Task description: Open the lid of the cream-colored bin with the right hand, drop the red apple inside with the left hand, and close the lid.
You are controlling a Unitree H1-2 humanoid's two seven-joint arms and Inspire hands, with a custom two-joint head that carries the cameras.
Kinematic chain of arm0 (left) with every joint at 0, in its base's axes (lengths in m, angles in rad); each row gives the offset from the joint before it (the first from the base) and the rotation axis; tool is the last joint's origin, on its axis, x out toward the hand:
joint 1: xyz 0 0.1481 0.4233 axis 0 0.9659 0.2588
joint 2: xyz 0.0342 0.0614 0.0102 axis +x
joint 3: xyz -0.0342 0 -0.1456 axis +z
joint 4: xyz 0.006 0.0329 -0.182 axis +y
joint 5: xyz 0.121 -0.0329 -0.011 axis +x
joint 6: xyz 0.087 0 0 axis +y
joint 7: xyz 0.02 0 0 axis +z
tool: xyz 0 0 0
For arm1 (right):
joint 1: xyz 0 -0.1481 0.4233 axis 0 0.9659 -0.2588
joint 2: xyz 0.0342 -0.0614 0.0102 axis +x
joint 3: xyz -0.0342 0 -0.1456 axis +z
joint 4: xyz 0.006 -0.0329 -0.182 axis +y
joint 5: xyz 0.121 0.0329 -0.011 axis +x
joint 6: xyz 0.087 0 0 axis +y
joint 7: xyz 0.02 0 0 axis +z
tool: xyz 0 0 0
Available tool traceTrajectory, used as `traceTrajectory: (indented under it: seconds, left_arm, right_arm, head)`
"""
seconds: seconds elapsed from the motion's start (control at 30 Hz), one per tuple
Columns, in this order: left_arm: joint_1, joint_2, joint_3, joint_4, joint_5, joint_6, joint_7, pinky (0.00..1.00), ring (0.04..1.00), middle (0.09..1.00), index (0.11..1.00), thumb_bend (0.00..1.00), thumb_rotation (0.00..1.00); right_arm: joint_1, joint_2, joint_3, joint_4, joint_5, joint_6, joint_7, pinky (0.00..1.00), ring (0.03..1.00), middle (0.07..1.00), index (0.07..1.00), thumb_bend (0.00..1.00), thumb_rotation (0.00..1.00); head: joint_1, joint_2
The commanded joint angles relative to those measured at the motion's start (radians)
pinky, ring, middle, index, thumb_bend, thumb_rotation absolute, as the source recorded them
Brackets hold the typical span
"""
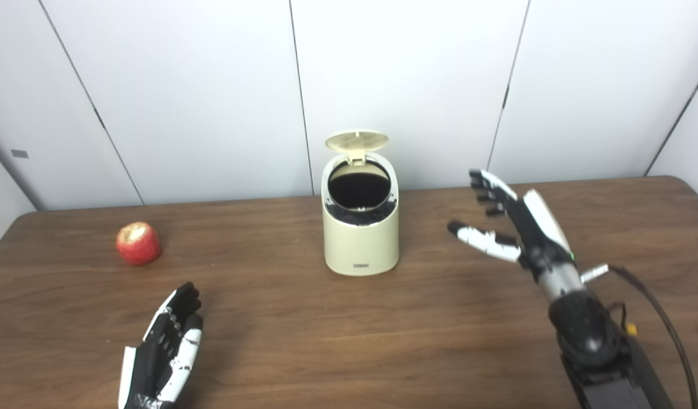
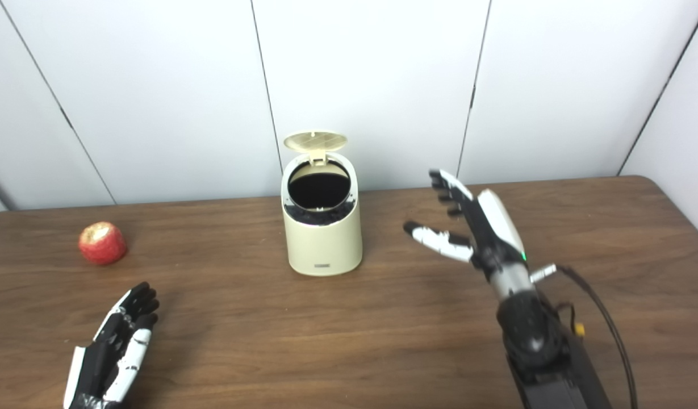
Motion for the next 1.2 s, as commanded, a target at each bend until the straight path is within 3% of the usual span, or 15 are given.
traceTrajectory:
  seconds: [0.0, 0.1, 0.17, 0.27, 0.33, 0.47, 0.6, 0.87, 1.03, 1.17]
  left_arm:
    - [0.029, 0.019, 0.01, 0.057, 0.001, -0.005, -0.004, 0.88, 0.876, 0.88, 0.888, 0.38, 0.54]
    - [0.029, 0.017, 0.009, 0.053, 0.005, 0.0, -0.001, 0.88, 0.874, 0.877, 0.881, 0.38, 0.53]
    - [0.029, 0.018, 0.007, 0.053, 0.012, -0.004, 0.0, 0.88, 0.871, 0.874, 0.881, 0.39, 0.54]
    - [0.031, 0.016, 0.007, 0.048, 0.014, -0.002, 0.003, 0.88, 0.868, 0.869, 0.877, 0.4, 0.53]
    - [0.032, 0.014, 0.008, 0.049, 0.011, -0.003, 0.003, 0.88, 0.87, 0.872, 0.878, 0.4, 0.53]
    - [0.037, 0.01, 0.002, 0.046, 0.01, -0.01, -0.001, 0.88, 0.876, 0.878, 0.884, 0.39, 0.52]
    - [0.044, -0.01, -0.009, 0.03, 0.036, -0.013, 0.013, 0.86, 0.863, 0.869, 0.876, 0.39, 0.48]
    - [0.054, -0.042, -0.009, -0.077, 0.05, 0.04, 0.033, 0.82, 0.858, 0.872, 0.879, 0.47, 0.33]
    - [0.05, -0.038, 0.004, -0.141, 0.148, 0.114, 0.075, 0.87, 0.873, 0.869, 0.888, 0.53, 0.37]
    - [0.029, -0.032, 0.033, -0.155, 0.147, 0.128, 0.096, 0.85, 0.867, 0.864, 0.89, 0.56, 0.29]
  right_arm:
    - [-0.024, 0.055, -0.053, -0.066, 0.137, 0.033, 0.02, 0.76, 0.826, 0.859, 0.889, 0.45, 0.69]
    - [0.008, 0.139, -0.133, -0.082, 0.35, 0.086, 0.055, 0.84, 0.896, 0.91, 0.919, 0.46, 0.79]
    - [0.036, 0.186, -0.165, -0.087, 0.424, 0.096, 0.048, 0.88, 0.921, 0.932, 0.932, 0.5, 0.85]
    - [0.072, 0.219, -0.178, -0.078, 0.481, 0.06, 0.046, 0.97, 0.981, 0.981, 0.971, 0.51, 0.97]
    - [0.099, 0.224, -0.175, -0.058, 0.505, 0.015, 0.057, 0.99, 0.996, 0.995, 0.989, 0.52, 0.99]
    - [0.128, 0.216, -0.167, -0.035, 0.518, -0.041, 0.063, 1.0, 1.0, 1.0, 1.0, 0.54, 1.0]
    - [0.151, 0.182, -0.156, -0.006, 0.512, -0.116, 0.077, 1.0, 1.0, 1.0, 1.0, 0.56, 1.0]
    - [0.163, 0.118, -0.139, 0.07, 0.459, -0.225, 0.065, 1.0, 1.0, 1.0, 1.0, 0.55, 1.0]
    - [0.164, 0.088, -0.142, 0.107, 0.456, -0.279, 0.073, 1.0, 1.0, 1.0, 1.0, 0.59, 1.0]
    - [0.164, 0.068, -0.14, 0.108, 0.464, -0.294, 0.086, 1.0, 1.0, 1.0, 1.0, 0.59, 1.0]
  head:
    - [0.002, 0.003]
    - [0.006, 0.005]
    - [0.009, 0.004]
    - [0.009, 0.006]
    - [0.022, 0.001]
    - [0.07, -0.007]
    - [0.168, -0.018]
    - [0.31, -0.049]
    - [0.391, -0.067]
    - [0.422, -0.086]
